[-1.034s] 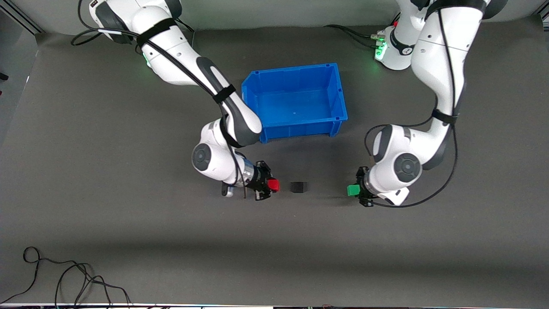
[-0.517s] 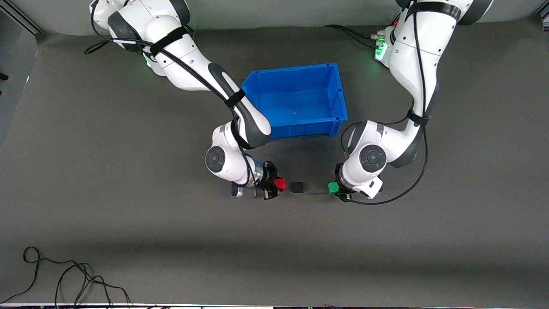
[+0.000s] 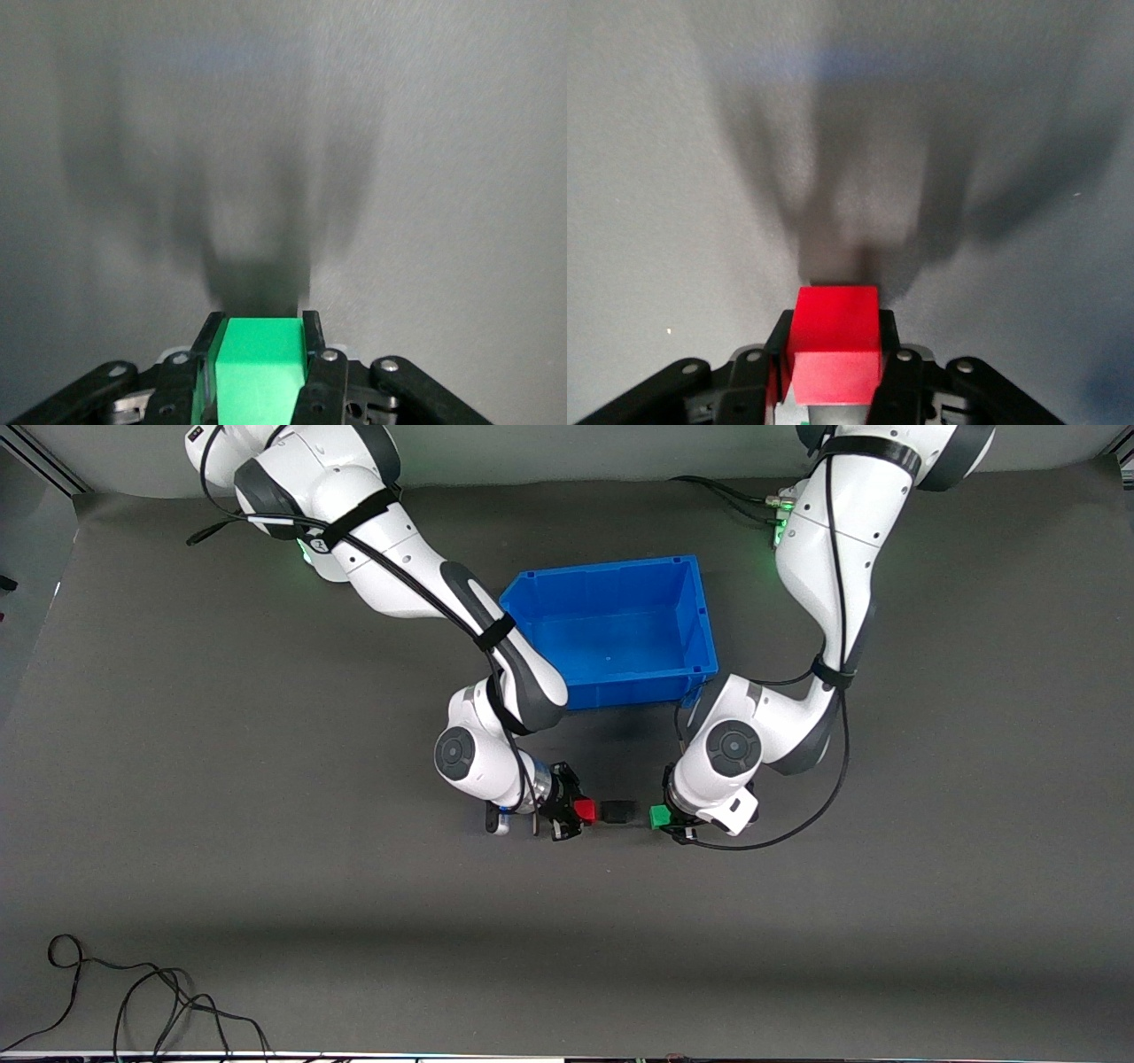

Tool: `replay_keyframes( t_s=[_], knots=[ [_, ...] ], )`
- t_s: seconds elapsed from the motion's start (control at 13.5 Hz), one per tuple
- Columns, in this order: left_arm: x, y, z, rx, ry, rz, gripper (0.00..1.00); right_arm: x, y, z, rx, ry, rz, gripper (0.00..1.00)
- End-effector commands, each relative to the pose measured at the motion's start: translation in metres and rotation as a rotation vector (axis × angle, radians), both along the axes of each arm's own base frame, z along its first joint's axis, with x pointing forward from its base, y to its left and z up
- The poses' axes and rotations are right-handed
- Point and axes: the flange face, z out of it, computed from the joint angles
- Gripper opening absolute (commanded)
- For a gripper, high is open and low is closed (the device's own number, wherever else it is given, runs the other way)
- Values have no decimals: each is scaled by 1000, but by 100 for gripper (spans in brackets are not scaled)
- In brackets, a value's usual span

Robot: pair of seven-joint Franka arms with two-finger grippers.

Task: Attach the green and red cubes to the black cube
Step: 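Press the red and green cubes against the black cube with both grippers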

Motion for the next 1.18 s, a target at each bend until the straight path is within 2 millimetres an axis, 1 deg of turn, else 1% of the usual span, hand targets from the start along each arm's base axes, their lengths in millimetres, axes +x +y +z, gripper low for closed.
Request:
replay_keyframes(
  t_s=[0.0, 0.37, 0.74, 0.89, 0.96, 1.03, 1.11],
  knots=[
    [-2, -16, -4, 7, -6, 5, 0, 0, 19, -1, 9, -17, -22, 34],
    [-7, -28, -7, -6, -30, 2, 0, -3, 27, -4, 12, -22, -30, 34],
    [-8, -30, -7, -7, -29, 2, 0, -2, 29, -1, 22, -35, -36, 34],
    [-8, -30, -7, -6, -28, 0, 0, -3, 29, -1, 22, -34, -37, 36],
    [-9, -31, -7, -6, -28, -1, 3, -2, 28, -1, 23, -34, -39, 52],
    [-8, -31, -5, -5, -34, -6, 16, -2, 28, -1, 23, -34, -39, 81],
    [-7, -32, -4, 1, -40, -16, 44, -3, 29, -1, 24, -33, -39, 99]
  ],
)
